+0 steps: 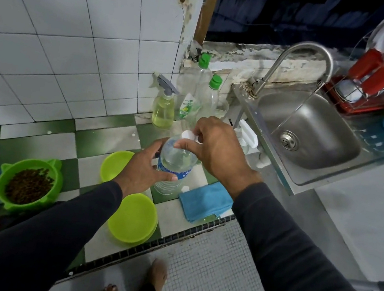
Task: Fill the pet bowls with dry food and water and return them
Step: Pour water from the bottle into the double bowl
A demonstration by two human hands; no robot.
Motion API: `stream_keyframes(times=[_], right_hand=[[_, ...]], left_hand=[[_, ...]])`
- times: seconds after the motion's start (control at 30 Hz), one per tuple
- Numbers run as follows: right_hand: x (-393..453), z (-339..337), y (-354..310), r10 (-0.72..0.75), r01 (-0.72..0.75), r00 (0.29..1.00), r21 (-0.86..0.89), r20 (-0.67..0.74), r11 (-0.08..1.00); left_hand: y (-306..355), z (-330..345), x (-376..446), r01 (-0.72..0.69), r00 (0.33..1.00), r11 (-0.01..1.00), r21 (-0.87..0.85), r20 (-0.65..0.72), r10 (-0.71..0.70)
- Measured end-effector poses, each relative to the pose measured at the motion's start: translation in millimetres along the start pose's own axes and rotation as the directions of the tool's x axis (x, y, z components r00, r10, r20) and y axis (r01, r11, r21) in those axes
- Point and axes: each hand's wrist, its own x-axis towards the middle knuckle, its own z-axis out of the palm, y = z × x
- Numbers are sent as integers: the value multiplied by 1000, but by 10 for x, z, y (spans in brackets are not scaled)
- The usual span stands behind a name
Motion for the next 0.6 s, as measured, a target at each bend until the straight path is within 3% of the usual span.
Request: stream_keyframes(times=[0.1, 0.13, 0.23, 0.33, 0.53, 0.6], right_hand=[[-45, -24, -56, -11, -2, 998, -223, -60, 975], [-61, -31, -36, -27, 12, 997, -194, -75, 981], [-97, -83, 37, -153, 157, 988, 140, -35, 978], [-81, -85, 42, -243, 234, 970, 186, 27, 954], [1, -24, -16, -23, 21, 1000, -124, -15, 992], [-7, -19, 20, -64, 63, 998, -58, -15, 996]], left_hand=[[-5, -1, -15, -8, 1000, 1000, -8, 5, 9], [-5, -2, -20, -10, 1000, 1000, -14, 4, 10], [-9, 5, -21, -11, 1000, 999, -31, 5, 11], [-14, 6, -20, -8, 1000, 999, -32, -1, 8], [-24, 19, -21, -20, 1000, 1000, -25, 6, 20], [-23, 10, -20, -22, 1000, 1000, -19, 2, 22]])
